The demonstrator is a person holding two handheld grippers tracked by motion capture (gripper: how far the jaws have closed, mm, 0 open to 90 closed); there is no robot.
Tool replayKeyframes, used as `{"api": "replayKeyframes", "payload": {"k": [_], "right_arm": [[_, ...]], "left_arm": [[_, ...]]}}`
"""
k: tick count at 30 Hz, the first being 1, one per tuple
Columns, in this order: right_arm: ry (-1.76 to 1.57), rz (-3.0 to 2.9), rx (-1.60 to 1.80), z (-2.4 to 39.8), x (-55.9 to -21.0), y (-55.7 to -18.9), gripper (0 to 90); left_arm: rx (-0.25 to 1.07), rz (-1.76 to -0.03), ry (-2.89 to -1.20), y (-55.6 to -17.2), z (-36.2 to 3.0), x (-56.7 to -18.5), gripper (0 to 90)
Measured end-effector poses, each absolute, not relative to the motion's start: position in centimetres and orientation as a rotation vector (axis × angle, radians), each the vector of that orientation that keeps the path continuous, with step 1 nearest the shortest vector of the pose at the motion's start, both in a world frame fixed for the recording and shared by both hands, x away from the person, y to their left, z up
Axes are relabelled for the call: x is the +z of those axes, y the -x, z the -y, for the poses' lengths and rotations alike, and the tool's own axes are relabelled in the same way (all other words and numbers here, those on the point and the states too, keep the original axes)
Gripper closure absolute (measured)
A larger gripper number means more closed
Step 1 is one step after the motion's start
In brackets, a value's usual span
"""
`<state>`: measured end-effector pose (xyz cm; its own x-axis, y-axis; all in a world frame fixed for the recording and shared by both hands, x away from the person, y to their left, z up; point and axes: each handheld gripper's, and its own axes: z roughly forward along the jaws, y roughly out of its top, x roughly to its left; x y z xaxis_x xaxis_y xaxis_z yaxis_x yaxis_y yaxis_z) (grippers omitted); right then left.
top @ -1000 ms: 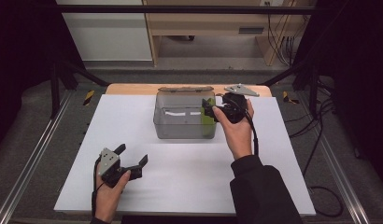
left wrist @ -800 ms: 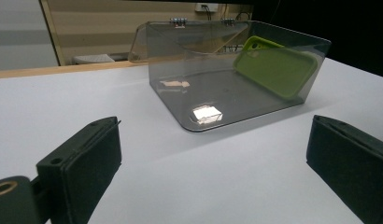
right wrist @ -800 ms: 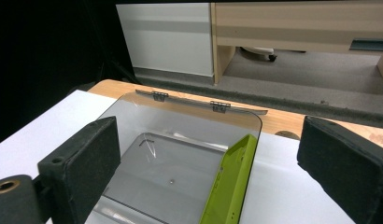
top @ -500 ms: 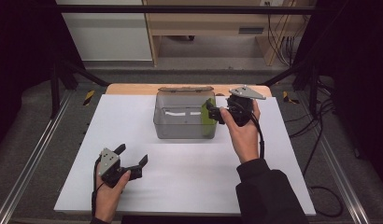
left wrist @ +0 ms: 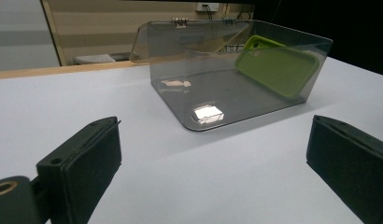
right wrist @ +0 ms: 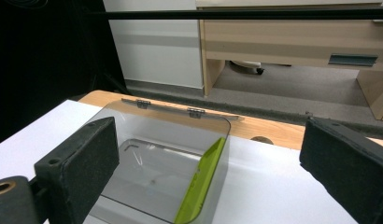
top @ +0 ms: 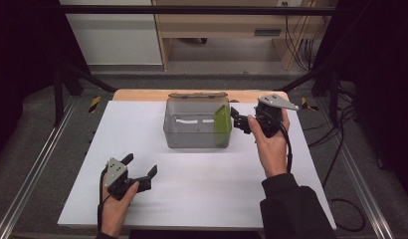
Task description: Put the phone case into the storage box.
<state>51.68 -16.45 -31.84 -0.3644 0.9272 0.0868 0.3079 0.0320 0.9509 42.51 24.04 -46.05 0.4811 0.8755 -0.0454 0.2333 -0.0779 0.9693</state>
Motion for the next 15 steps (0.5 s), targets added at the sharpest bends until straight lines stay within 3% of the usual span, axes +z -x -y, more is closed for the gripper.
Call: {"api": "replayKeyframes", "payload": {"k": [15], "right_arm": [[-1.264, -1.7, 1.356, 19.2, -32.7, -50.9, 4.7]], "left_arm": [[0.715, -1.004, -1.559, -42.4, -26.0, -45.6, 3.1]]}}
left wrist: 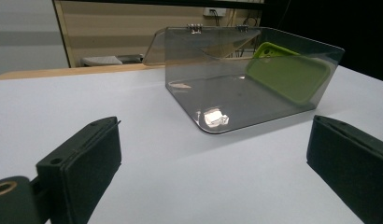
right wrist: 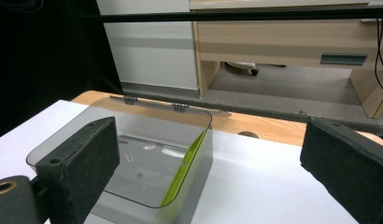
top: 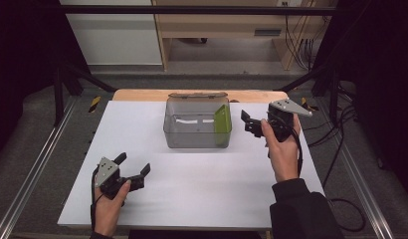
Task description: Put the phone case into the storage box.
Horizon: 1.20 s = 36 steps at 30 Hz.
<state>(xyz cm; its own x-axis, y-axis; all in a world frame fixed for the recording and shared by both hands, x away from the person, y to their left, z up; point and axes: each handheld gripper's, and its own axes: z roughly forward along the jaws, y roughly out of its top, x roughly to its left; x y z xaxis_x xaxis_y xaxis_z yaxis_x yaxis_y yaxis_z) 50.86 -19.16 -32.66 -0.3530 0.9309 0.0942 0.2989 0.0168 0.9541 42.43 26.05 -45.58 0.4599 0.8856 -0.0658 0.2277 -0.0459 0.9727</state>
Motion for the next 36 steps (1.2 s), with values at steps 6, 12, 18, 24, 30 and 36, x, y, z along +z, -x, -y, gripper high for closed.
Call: {"api": "replayKeyframes", "payload": {"k": [6, 12, 18, 24, 30, 36], "right_arm": [[-1.242, -1.698, 1.362, 19.9, -33.1, -50.6, 4.7], [-1.188, -1.689, 1.362, 20.8, -34.1, -50.3, 4.6], [-1.125, -1.68, 1.355, 22.0, -35.4, -49.4, 4.5], [-1.078, -1.668, 1.352, 23.5, -36.3, -48.3, 4.5], [-1.068, -1.662, 1.365, 24.7, -37.1, -47.0, 4.2], [-1.042, -1.685, 1.38, 25.3, -38.2, -45.5, 4.0]], "left_arm": [[0.721, -1.002, -1.558, -42.4, -27.2, -45.3, 3.0], [0.738, -0.994, -1.567, -42.2, -28.2, -45.3, 3.0], [0.734, -1.002, -1.563, -41.7, -29.0, -45.3, 2.9], [0.746, -1.005, -1.557, -41.0, -29.6, -45.3, 2.9], [0.752, -1.005, -1.553, -40.4, -30.0, -45.3, 3.0], [0.755, -0.993, -1.553, -39.9, -30.2, -45.2, 3.0]]}}
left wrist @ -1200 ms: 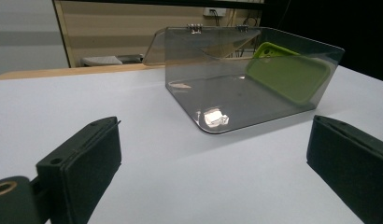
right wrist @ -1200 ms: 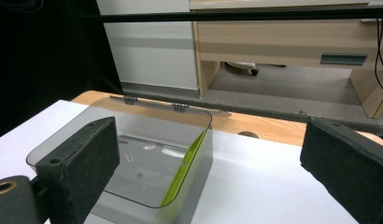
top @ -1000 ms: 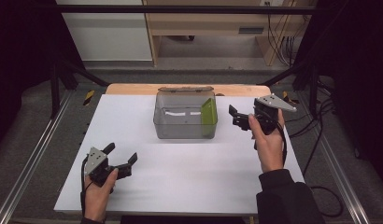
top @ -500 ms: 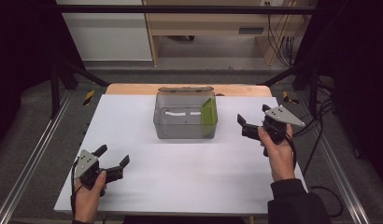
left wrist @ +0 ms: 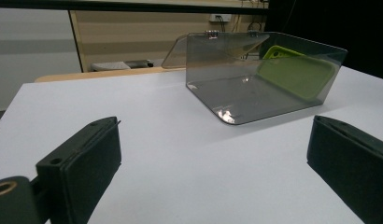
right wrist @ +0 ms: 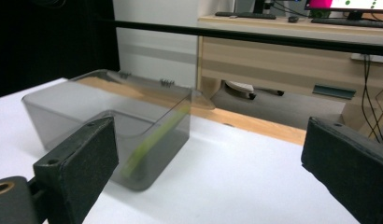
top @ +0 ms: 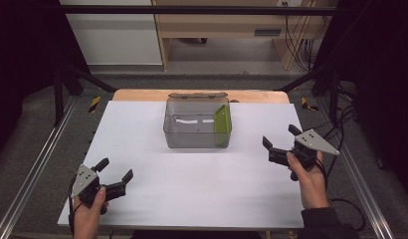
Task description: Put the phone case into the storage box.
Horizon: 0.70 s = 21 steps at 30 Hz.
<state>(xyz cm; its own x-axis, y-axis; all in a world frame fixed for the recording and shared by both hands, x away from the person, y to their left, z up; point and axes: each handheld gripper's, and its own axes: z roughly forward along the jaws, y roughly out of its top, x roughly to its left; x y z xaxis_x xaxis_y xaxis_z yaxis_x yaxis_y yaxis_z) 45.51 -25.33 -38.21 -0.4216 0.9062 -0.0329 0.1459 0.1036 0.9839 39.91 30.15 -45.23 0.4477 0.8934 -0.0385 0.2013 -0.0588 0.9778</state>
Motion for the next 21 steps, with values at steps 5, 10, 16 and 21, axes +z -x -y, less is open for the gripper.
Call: {"api": "replayKeyframes", "payload": {"k": [5, 10, 16, 21], "right_arm": [[-1.032, -1.701, 1.379, 25.9, -39.6, -44.2, 3.9], [-1.05, -1.709, 1.381, 26.4, -41.5, -43.0, 4.0], [-1.046, -1.732, 1.379, 26.4, -43.2, -41.9, 3.9], [-1.027, -1.738, 1.384, 26.2, -43.7, -41.2, 3.9]], "left_arm": [[0.751, -0.986, -1.552, -39.5, -30.1, -45.3, 3.0], [0.743, -0.971, -1.549, -39.1, -30.3, -45.3, 3.0], [0.744, -0.976, -1.541, -39.1, -30.4, -45.3, 3.1], [0.734, -0.956, -1.552, -39.1, -30.3, -45.4, 3.1]]}}
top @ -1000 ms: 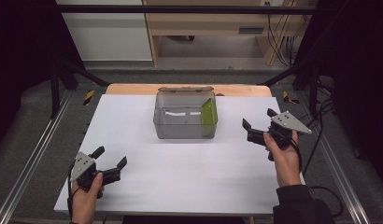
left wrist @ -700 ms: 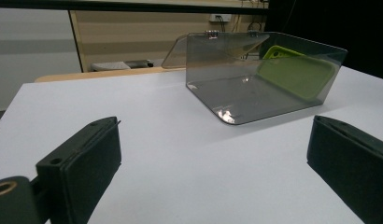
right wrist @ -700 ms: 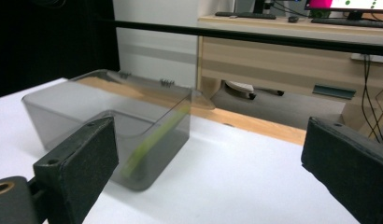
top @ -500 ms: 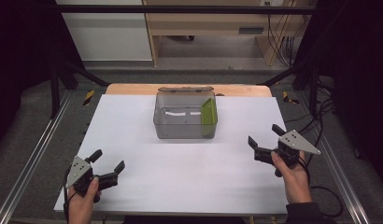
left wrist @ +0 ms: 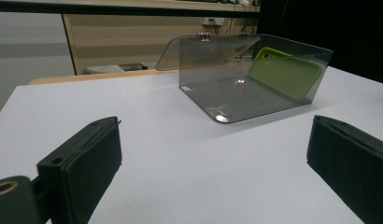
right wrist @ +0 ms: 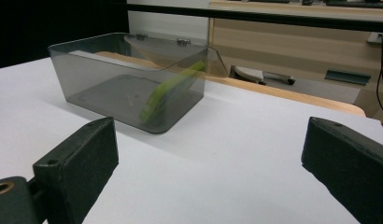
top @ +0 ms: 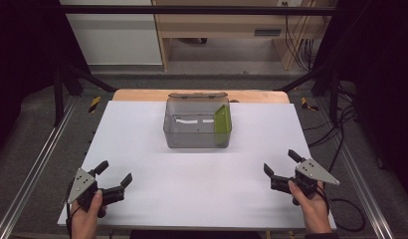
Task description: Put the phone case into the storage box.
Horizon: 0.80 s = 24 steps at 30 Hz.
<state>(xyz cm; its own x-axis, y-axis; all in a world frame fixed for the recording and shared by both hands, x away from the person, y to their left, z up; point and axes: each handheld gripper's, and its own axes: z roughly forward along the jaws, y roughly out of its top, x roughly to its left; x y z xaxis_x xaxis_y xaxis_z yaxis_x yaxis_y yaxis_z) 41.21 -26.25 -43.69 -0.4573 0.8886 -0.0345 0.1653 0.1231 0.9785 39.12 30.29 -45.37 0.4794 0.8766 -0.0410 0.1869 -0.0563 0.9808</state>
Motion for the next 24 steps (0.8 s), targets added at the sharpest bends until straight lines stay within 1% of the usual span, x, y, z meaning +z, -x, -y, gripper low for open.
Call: {"api": "replayKeyframes", "payload": {"k": [14, 24], "right_arm": [[-1.006, -1.783, 1.416, 24.7, -45.7, -40.6, 3.9], [-0.966, -1.806, 1.457, 23.8, -46.2, -40.3, 4.0]], "left_arm": [[0.728, -0.941, -1.568, -39.2, -30.1, -45.6, 3.2], [0.731, -0.916, -1.566, -39.2, -29.9, -45.7, 3.2]]}}
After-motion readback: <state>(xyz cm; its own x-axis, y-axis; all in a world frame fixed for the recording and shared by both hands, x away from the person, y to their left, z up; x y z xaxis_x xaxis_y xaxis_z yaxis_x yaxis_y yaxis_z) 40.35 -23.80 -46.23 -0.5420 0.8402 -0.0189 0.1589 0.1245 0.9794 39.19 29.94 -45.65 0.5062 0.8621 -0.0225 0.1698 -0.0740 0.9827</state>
